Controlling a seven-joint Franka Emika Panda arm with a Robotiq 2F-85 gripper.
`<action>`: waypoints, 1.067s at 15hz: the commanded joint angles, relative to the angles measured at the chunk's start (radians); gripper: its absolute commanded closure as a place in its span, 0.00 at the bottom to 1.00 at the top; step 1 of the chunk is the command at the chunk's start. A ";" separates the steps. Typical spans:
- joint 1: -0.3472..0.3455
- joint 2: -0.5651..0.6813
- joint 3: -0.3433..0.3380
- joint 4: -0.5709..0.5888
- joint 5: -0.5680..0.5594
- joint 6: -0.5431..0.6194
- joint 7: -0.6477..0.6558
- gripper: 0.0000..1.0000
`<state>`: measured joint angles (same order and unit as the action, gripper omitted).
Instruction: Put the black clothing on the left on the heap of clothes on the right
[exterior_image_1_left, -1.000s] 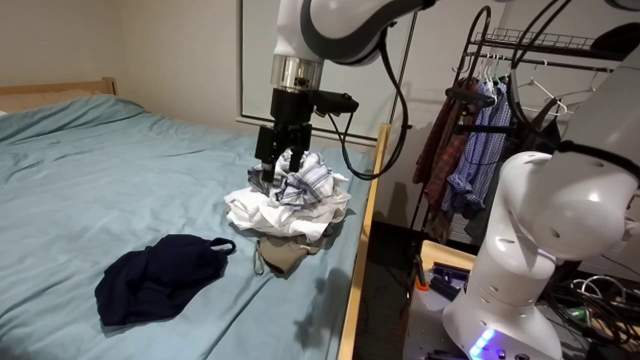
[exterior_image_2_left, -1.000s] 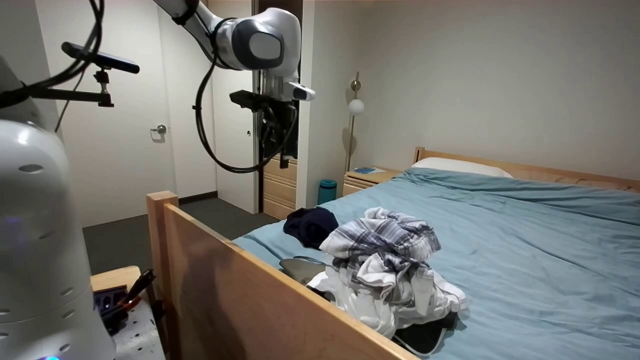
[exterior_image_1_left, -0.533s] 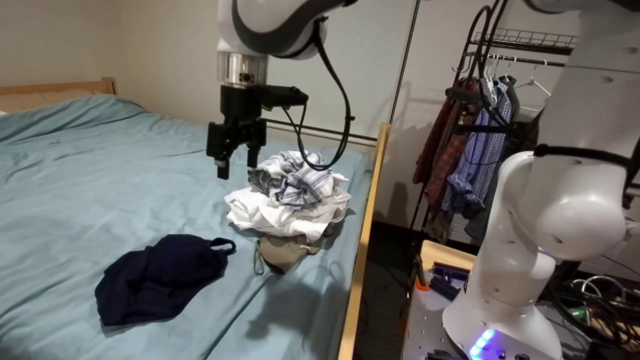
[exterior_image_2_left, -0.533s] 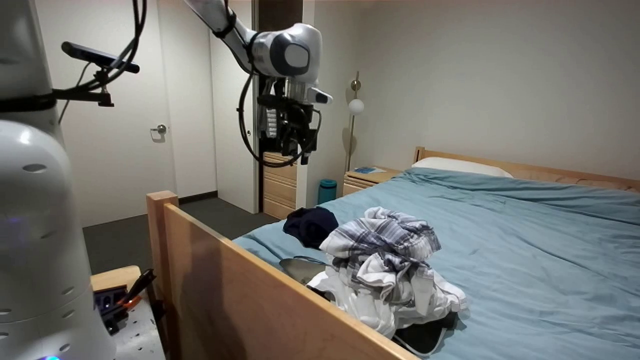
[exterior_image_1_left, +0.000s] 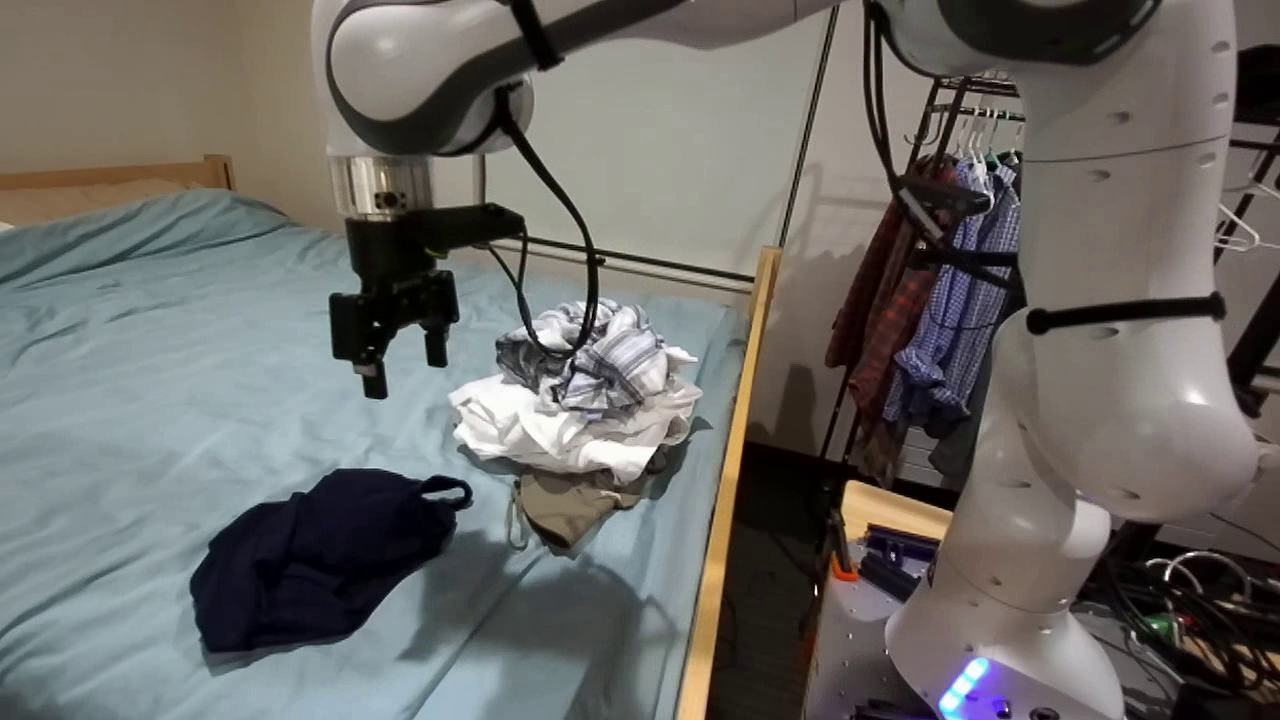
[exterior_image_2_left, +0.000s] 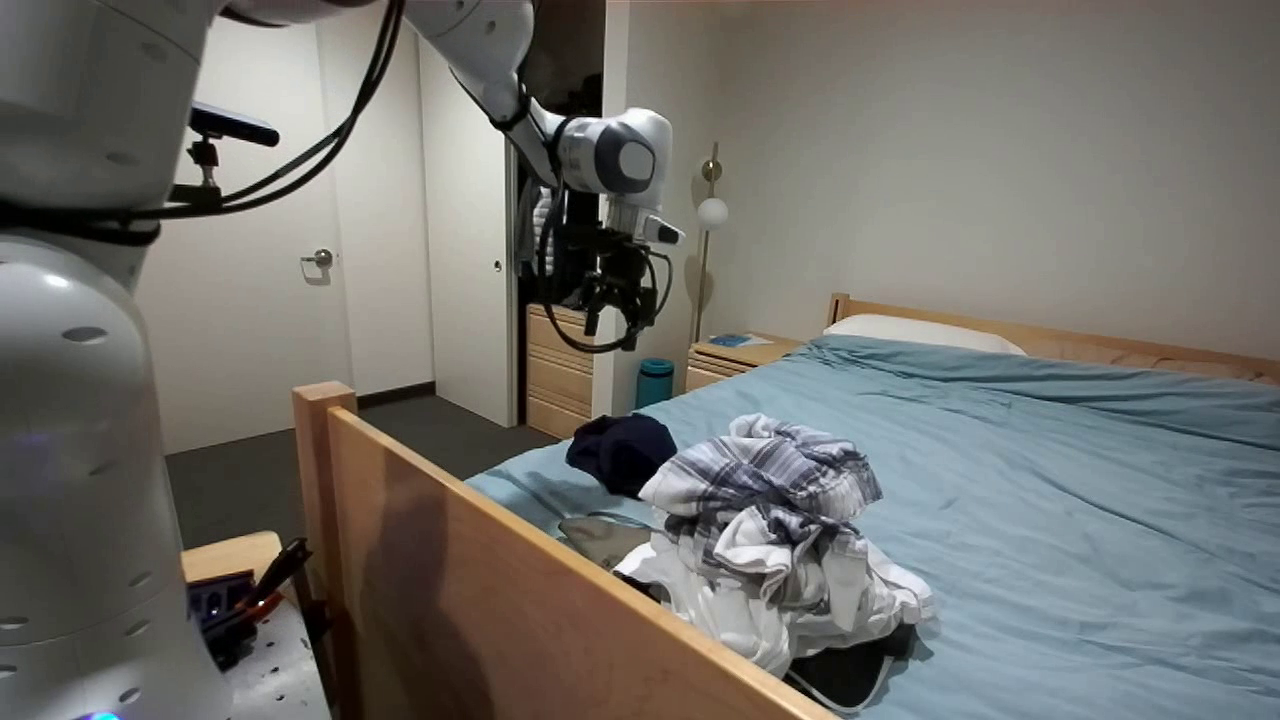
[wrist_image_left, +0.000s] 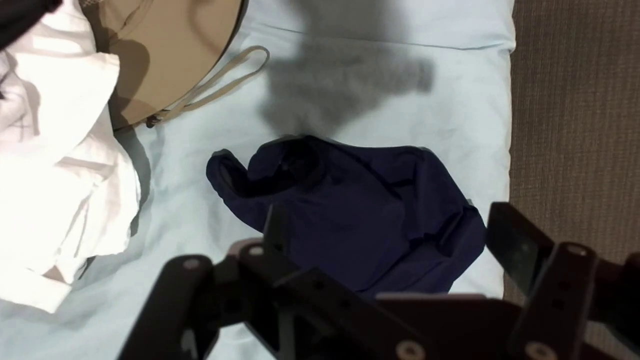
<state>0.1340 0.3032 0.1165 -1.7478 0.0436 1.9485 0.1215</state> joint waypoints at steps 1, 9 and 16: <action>0.004 0.004 -0.005 0.009 0.001 -0.007 -0.001 0.00; -0.005 0.046 0.002 -0.002 0.045 0.037 -0.028 0.00; -0.005 0.135 0.003 -0.036 0.087 0.197 -0.015 0.00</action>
<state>0.1343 0.4231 0.1164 -1.7660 0.0982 2.0861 0.1212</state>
